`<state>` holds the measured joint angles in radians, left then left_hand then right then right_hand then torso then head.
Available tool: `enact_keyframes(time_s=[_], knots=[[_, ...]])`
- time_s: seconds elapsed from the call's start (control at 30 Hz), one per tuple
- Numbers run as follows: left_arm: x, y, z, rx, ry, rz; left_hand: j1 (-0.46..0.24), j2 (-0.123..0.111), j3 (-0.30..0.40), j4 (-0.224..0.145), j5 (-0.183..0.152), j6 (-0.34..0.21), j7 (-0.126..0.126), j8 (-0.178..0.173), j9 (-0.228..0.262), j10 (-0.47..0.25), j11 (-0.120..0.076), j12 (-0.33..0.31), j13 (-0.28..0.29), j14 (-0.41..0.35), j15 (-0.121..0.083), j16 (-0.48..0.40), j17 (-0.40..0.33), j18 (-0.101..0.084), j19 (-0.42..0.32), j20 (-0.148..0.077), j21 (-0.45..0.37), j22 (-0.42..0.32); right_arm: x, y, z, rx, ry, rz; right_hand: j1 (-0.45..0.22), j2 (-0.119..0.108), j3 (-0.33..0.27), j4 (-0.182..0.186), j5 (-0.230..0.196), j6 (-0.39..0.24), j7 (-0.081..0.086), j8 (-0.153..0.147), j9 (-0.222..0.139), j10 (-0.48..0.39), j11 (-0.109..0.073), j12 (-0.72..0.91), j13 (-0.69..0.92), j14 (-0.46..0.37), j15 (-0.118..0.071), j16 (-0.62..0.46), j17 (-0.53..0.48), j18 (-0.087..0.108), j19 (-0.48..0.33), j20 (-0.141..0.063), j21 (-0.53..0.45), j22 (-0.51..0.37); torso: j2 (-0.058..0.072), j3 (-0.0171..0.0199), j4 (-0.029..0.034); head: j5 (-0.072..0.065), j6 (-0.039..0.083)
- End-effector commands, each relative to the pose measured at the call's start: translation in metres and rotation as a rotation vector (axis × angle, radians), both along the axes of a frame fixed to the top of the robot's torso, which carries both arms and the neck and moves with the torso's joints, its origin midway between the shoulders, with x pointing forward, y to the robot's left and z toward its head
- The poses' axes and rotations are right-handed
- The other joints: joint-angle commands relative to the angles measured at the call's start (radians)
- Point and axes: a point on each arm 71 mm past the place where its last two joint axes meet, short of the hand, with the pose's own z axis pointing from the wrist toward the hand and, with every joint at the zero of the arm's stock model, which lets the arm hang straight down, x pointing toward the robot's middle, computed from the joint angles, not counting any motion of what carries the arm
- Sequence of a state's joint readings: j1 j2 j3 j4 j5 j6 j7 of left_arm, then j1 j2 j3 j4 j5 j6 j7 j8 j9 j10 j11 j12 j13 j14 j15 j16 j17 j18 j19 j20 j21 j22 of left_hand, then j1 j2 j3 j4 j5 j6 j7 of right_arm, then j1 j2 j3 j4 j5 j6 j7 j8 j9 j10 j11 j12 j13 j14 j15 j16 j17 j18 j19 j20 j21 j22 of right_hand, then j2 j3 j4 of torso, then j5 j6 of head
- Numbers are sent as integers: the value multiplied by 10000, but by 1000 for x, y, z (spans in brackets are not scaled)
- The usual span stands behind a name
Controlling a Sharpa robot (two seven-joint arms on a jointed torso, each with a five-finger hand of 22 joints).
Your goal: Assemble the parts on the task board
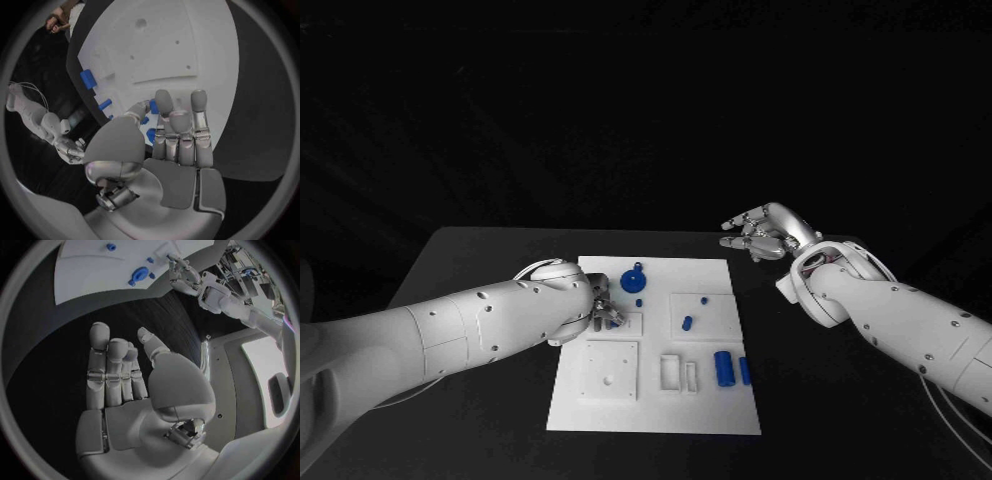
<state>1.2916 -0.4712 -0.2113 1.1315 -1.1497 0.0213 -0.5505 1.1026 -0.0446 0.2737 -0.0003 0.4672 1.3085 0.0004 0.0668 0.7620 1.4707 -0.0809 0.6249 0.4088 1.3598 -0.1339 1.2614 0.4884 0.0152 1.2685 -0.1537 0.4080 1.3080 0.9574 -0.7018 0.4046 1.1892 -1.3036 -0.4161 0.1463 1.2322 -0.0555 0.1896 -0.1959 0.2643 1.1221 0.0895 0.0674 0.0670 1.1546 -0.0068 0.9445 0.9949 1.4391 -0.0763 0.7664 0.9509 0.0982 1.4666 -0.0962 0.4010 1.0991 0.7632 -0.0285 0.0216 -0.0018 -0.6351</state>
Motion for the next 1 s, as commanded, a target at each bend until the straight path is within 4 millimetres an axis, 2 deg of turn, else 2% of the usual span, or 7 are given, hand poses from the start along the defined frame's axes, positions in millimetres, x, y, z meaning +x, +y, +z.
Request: enact_keyframes(time_s=[0.03,0.37,0.5,0.63,0.73,0.87,1.0], knots=[[-2,0,-5,199,308,-170,14,159,1843,-1763,14,270,-251,1,-26,437,-13,53,11,-49,-51,-55,7,-20,-35,13,16,182,0,1,0,15,11,130,-56,-25,46,-3,56,-81,14,-52,-12,-70,-16,45,-9,73,3,-49,11,155,415,13,65,-8,-5,7,16,-20,-11],[-1,-1,-4,-40,159,-49,-461,-110,1484,-1055,-441,221,-320,-4,-45,432,-4,29,-20,-79,-41,-140,-43,-105,3,37,-197,120,0,1,-1,12,26,124,-86,-38,64,0,118,-102,19,-53,-13,-85,-13,40,-29,71,6,-71,22,162,409,15,61,-79,-3,0,5,-28,-4],[1,0,-3,-104,44,29,-599,-285,1228,-643,-1148,201,-356,-3,-159,427,-19,-28,-27,-89,-52,-188,-95,-152,46,22,-325,105,0,1,-1,14,29,125,-86,-38,64,0,118,-102,19,-53,-13,-85,-13,40,-29,71,6,-71,22,162,409,15,61,-79,-5,-5,6,-34,1],[2,0,-3,-146,-43,88,-538,-511,1072,-140,-1434,218,-370,0,-281,427,-21,-88,-9,-104,-50,-205,-136,-152,90,28,-440,118,0,1,-1,16,32,117,-107,-40,58,17,114,-112,21,-52,-12,-89,-11,34,-39,73,7,-74,24,165,408,17,47,-98,-5,-6,4,-35,11],[2,1,-2,-163,-90,131,-578,-669,935,230,-2056,256,-384,-2,-325,425,-27,-105,3,-121,-50,-206,-148,-152,96,31,-490,122,0,1,-1,18,30,110,-63,-56,69,-13,112,-122,24,-51,-12,-99,-11,22,-50,71,6,-78,25,169,405,17,35,-113,-2,-7,6,-35,7],[3,3,-2,-163,-106,164,-243,-907,747,907,-2330,312,-376,4,-389,426,-24,-118,41,-138,-49,-182,-168,-152,140,35,-592,151,0,1,-1,20,32,92,-57,-63,69,-21,108,-123,26,-52,-12,-101,-11,21,-52,70,7,-79,25,169,404,18,30,-117,1,-8,6,-40,-3],[3,4,-2,-170,-92,170,-194,-1018,575,1085,-2519,347,-379,5,-391,424,-18,-127,50,-148,-47,-176,-176,-152,150,37,-628,155,0,1,-1,19,35,67,-48,-69,73,-41,106,-154,36,-54,-14,-89,-8,31,-47,83,4,-73,29,181,411,11,56,-116,0,-8,8,-37,-15]])
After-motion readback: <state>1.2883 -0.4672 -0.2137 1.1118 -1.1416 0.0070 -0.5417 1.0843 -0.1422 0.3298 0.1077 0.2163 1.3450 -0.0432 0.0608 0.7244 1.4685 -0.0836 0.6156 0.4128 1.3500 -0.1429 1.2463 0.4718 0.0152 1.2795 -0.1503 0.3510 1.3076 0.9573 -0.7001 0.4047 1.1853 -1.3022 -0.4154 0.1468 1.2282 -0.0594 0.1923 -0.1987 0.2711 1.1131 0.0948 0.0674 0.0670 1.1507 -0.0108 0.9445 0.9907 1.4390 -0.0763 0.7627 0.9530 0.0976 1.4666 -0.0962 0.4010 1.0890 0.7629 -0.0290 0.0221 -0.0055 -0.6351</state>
